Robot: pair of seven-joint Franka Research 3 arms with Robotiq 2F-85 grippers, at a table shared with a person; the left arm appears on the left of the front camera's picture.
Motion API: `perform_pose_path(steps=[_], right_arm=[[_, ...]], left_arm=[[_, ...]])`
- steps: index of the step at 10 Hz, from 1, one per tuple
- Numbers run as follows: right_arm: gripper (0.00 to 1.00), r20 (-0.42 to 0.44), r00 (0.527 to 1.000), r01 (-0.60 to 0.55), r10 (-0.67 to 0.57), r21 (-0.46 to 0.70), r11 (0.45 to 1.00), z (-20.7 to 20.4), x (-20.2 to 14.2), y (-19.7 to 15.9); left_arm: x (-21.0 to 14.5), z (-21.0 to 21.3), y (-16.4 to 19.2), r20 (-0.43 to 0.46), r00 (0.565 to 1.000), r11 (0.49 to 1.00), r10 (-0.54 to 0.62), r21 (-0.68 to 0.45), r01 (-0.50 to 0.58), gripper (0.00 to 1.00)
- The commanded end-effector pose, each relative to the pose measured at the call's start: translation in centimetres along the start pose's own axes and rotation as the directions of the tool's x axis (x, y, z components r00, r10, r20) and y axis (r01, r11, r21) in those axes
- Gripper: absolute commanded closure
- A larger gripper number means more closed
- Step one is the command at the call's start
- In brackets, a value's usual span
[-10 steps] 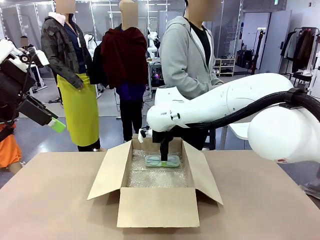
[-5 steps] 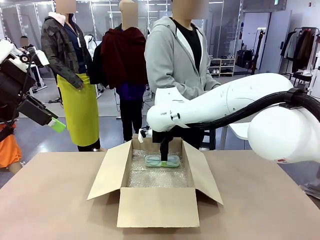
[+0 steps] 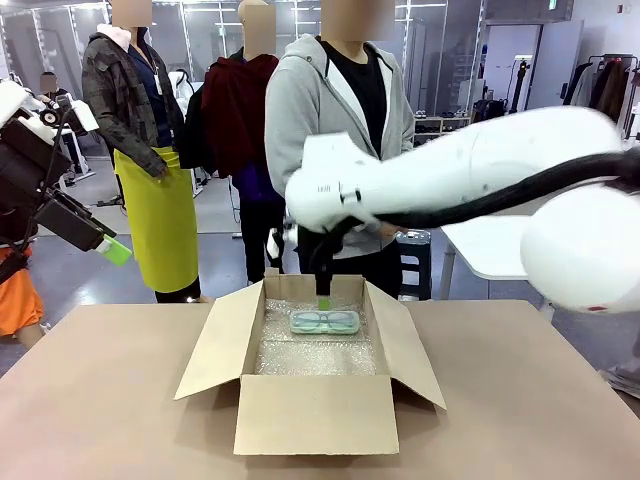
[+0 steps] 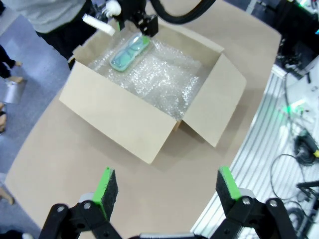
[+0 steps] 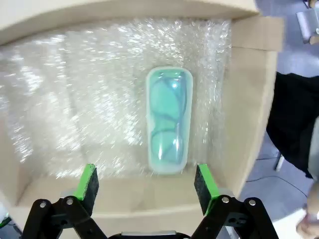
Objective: Pack the glasses set securely to prepare it for shipping.
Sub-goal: Put the Glasses case from the right side of the table into the Package Box.
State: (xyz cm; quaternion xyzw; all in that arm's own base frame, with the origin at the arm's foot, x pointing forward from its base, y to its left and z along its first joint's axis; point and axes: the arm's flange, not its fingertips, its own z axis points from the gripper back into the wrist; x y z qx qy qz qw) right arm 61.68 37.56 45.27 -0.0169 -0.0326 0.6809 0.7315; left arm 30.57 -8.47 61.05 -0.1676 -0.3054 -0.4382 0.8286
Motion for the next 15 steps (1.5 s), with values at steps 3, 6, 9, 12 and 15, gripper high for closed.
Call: perform_pose_path(steps=[3, 6, 9, 12, 15], right_arm=[[0.02, 0.005, 0.992, 0.124, -0.124, -0.003, 0.992, 4.8, -0.8, 0.7], [0.02, 0.104, 0.905, 0.422, -0.412, -0.121, 0.898, 11.3, -8.4, 3.3], [0.02, 0.244, 0.717, 0.694, -0.653, -0.166, 0.7, 14.4, -18.2, 8.2], [0.02, 0.256, 0.559, 0.827, -0.789, -0.107, 0.552, 13.1, -25.1, 11.0], [0.02, 0.273, 0.326, 0.943, -0.905, -0.029, 0.331, 10.3, -31.2, 15.0]], left_arm=[[0.1, 0.3, 0.0, 0.009, 1.0, 1.0, -0.005, -0.009, 0.005, 0.0], [0.1, 0.3, 0.0, 0.009, 1.0, 1.0, -0.005, -0.009, 0.005, 0.0], [0.1, 0.3, 0.0, 0.009, 1.0, 1.0, -0.005, -0.009, 0.005, 0.0], [0.1, 0.3, 0.0, 0.009, 1.0, 1.0, -0.005, -0.009, 0.005, 0.0], [0.1, 0.3, 0.0, 0.009, 1.0, 1.0, -0.005, -0.009, 0.005, 0.0]])
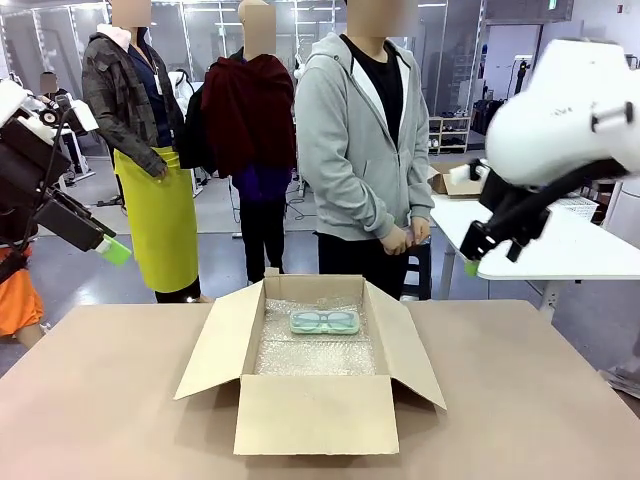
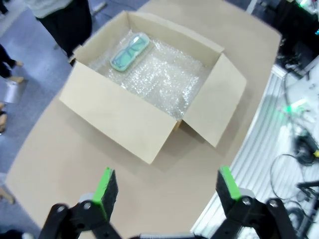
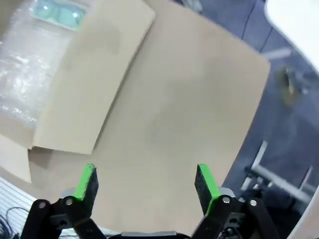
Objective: Pack the glasses set securely to prepare it for shipping.
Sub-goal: Put the Glasses case from the right side of the table into the Package Box.
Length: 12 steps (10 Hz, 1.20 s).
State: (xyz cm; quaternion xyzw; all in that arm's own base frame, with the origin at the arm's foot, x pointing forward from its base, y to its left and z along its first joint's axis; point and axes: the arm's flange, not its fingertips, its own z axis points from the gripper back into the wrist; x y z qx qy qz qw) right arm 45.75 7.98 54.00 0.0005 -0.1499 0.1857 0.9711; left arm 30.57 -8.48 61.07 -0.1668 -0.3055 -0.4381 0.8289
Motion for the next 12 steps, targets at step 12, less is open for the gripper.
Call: perform_pose_path(steps=[12], right_arm=[[0.02, 0.042, 0.983, 0.181, -0.18, -0.006, 0.983, 0.2, -5.4, -2.7]], left_arm=[[0.0, 0.3, 0.0, 0.009, 1.0, 1.0, -0.005, -0.01, 0.005, 0.0]])
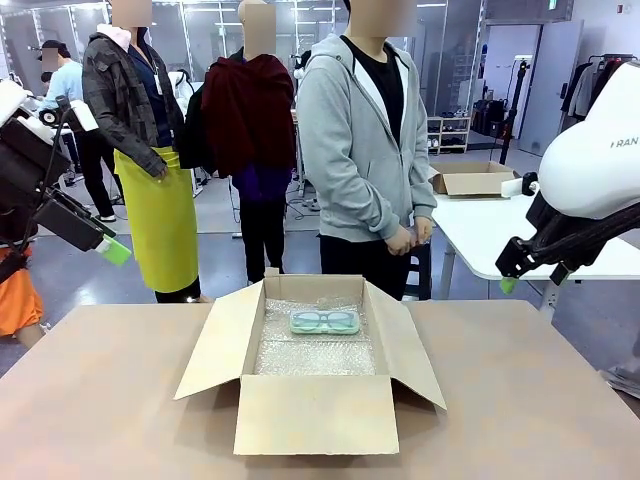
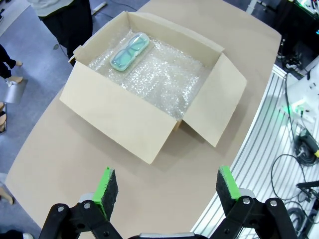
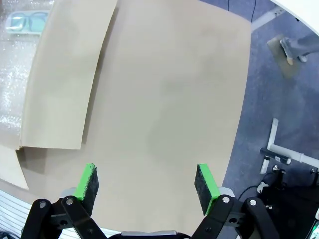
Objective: Pack the glasses set securely to prepare it for shipping.
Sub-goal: Put the Glasses case from the right side of the table into the Package Box.
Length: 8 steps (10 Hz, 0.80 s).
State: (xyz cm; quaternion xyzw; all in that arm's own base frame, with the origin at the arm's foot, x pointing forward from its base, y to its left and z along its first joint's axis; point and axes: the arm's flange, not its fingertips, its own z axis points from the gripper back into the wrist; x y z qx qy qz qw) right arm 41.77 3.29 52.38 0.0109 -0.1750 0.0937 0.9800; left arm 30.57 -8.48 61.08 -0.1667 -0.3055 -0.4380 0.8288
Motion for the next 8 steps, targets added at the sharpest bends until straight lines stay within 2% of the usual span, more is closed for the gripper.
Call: perform_pose_path(steps=[1, 8], right_arm=[[0.02, -0.009, 1.0, -0.004, 0.004, 0.006, 1.0, 0.29, 0.27, 0.14], [0.02, -0.009, 1.0, -0.004, 0.004, 0.006, 1.0, 0.29, 0.27, 0.14]], left_arm=[[0.03, 0.26, 0.02, 0.009, 1.0, 1.0, -0.005, -0.011, 0.005, 0.0], [0.03, 0.26, 0.02, 0.009, 1.0, 1.0, -0.005, -0.011, 0.005, 0.0]])
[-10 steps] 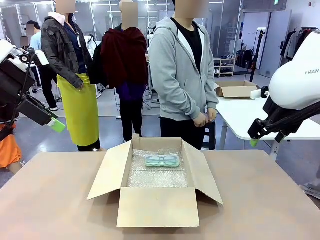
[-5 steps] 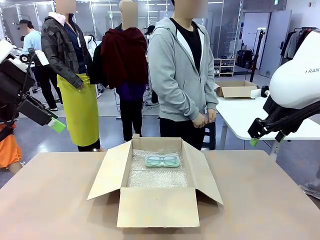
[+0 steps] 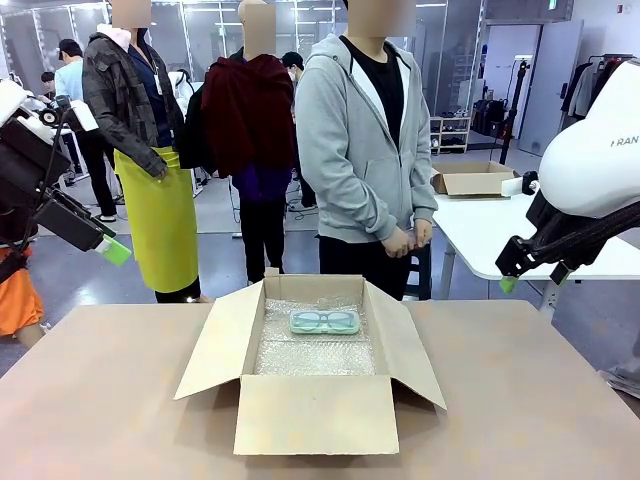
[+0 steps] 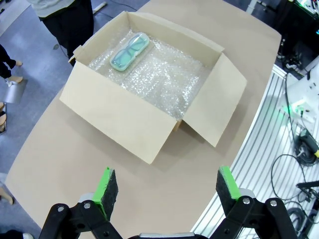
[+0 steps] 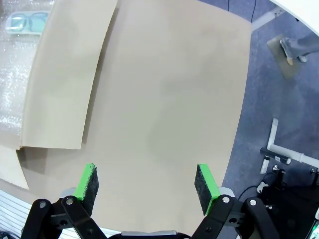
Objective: Pack the glasses set securely to prepare it for shipping.
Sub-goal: Put the Glasses case from the right side of the table into the Package Box.
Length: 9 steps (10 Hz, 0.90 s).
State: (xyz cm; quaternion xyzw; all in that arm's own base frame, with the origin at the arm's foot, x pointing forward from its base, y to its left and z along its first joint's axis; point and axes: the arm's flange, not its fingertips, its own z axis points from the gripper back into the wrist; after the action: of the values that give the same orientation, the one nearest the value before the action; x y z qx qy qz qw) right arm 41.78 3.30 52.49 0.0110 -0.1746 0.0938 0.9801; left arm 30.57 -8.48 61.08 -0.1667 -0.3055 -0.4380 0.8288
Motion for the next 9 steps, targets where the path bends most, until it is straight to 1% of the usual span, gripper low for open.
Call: perform_pose_path(steps=[1, 9], right_arm=[[0.02, -0.008, 1.0, -0.004, 0.004, 0.006, 1.0, 0.2, 0.22, 0.14], [0.02, 0.0, 1.0, 0.0, 0.0, 0.0, 1.0, 0.0, 0.0, 0.0]], left_arm=[[0.03, 0.26, 0.02, 0.009, 1.0, 1.0, -0.005, -0.011, 0.005, 0.0], [0.03, 0.26, 0.02, 0.009, 1.0, 1.0, -0.005, -0.011, 0.005, 0.0]])
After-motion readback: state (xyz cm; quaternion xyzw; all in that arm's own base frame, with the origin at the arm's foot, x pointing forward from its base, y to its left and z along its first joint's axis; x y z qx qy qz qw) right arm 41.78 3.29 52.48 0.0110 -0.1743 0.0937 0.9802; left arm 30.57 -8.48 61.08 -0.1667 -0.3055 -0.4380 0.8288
